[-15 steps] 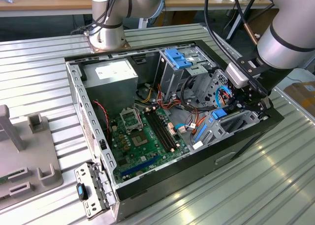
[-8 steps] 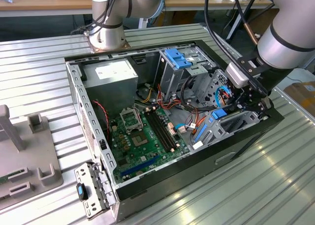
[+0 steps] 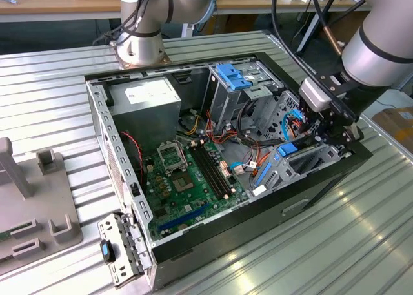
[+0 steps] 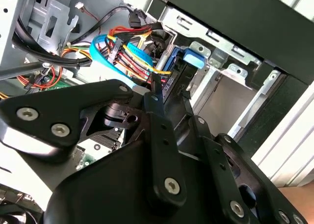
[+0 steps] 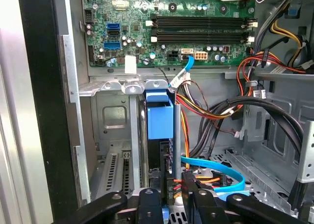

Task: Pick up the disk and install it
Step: 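Insert the first disk wire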

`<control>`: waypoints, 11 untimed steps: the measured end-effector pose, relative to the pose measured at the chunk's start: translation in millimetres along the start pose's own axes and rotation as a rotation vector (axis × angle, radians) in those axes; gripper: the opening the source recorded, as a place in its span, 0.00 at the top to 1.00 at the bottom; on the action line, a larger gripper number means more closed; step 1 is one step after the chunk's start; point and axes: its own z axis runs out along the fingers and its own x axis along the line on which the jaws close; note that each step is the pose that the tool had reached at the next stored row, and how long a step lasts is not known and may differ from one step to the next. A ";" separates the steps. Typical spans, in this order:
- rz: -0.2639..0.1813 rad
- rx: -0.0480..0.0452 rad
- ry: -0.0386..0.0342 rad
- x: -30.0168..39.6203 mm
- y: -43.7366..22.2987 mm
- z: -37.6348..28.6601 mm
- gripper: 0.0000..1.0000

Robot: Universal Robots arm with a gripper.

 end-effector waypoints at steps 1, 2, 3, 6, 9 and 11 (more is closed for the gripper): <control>0.001 -0.0076 0.0004 -0.3 -3.8 -0.2 0.69; 0.002 -0.0137 0.0006 -0.4 -6.6 0.0 0.69; 0.002 -0.0211 0.0010 -0.5 -9.5 0.1 0.69; 0.003 -0.0238 0.0012 -0.6 -10.1 0.2 0.69; 0.007 -0.0680 0.0078 -1.3 -20.6 2.2 0.69; 0.008 -0.0774 0.0085 -1.3 -22.9 2.6 0.69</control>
